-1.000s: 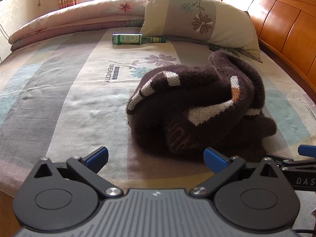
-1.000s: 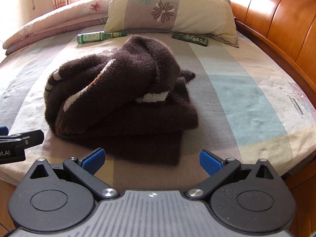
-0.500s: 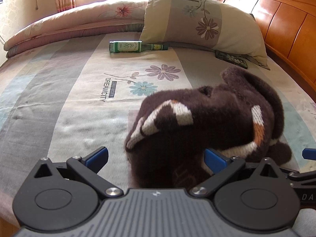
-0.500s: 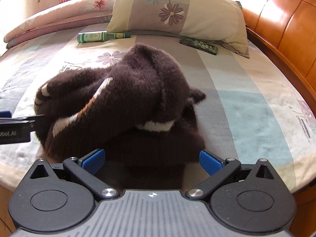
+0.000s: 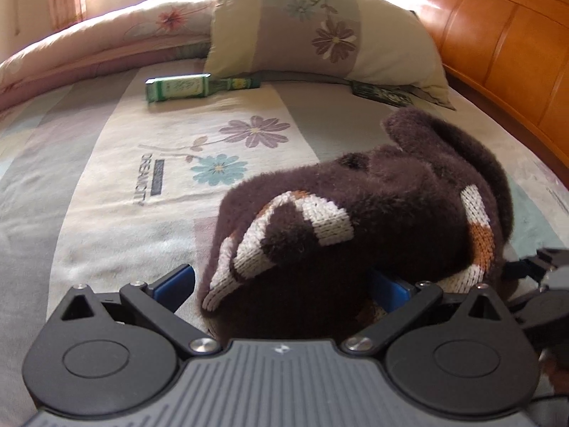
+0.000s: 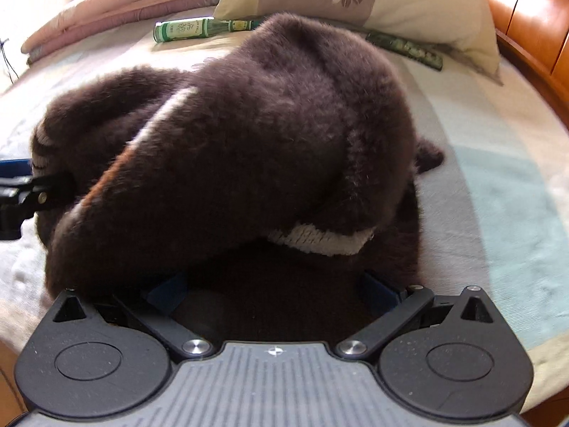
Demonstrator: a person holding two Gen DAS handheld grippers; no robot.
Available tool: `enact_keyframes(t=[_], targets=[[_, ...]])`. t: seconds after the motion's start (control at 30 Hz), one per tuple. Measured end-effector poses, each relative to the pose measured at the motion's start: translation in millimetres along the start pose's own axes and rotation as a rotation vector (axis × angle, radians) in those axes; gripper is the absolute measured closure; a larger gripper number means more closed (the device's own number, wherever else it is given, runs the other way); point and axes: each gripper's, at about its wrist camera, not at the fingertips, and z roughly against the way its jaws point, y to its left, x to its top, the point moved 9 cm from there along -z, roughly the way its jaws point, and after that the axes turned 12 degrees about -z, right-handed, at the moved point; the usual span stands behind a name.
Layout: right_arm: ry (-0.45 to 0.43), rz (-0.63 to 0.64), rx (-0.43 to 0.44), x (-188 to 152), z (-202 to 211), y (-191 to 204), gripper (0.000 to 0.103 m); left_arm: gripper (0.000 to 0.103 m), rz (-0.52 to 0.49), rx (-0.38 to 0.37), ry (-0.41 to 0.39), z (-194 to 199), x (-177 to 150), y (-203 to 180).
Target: Fold clothes
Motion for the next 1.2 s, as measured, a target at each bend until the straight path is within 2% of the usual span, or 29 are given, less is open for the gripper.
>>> enact_keyframes(t=[0.1, 0.27, 0.33, 0.47, 0.6, 0.73, 0.87, 1.0, 1.1, 1.2], targets=[[0.006, -0.011, 0.043, -2, -4, -5, 0.000, 0.000, -0.097, -0.007, -0.021, 1, 2, -5], [-0.014, 0.008, 0.057, -7, -2, -3, 0.000, 0.000, -0.093, -0.055, 0.047, -3, -1, -3], [-0.012, 0.021, 0.050, -9, 1, -1, 0.000, 0.000, -0.102, -0.046, 0.062, 1, -1, -2], [-0.027, 0.078, 0.009, -11, 16, 6, 0.000, 0.001, -0.164, 0.007, 0.023, 21, 6, -3], [-0.073, 0.111, 0.013, -14, 39, 13, 0.000, 0.001, -0.181, -0.008, -0.032, 37, 19, 1], [-0.106, 0.092, 0.015, -18, 59, 14, 0.000, 0.001, -0.268, 0.041, -0.016, 25, 24, 3], [-0.129, 0.071, -0.006, -21, 74, 11, 0.000, 0.000, -0.283, 0.036, -0.019, 12, 30, 8], [-0.141, 0.042, -0.035, -23, 77, 3, 0.000, 0.001, -0.314, 0.122, -0.063, 8, 43, 16], [-0.141, 0.040, -0.045, -23, 75, 6, 0.000, 0.001, -0.352, 0.100, -0.037, -8, 42, 13], [-0.144, 0.059, -0.042, -24, 74, 13, 0.000, 0.000, -0.360, 0.109, -0.050, -14, 44, 17]])
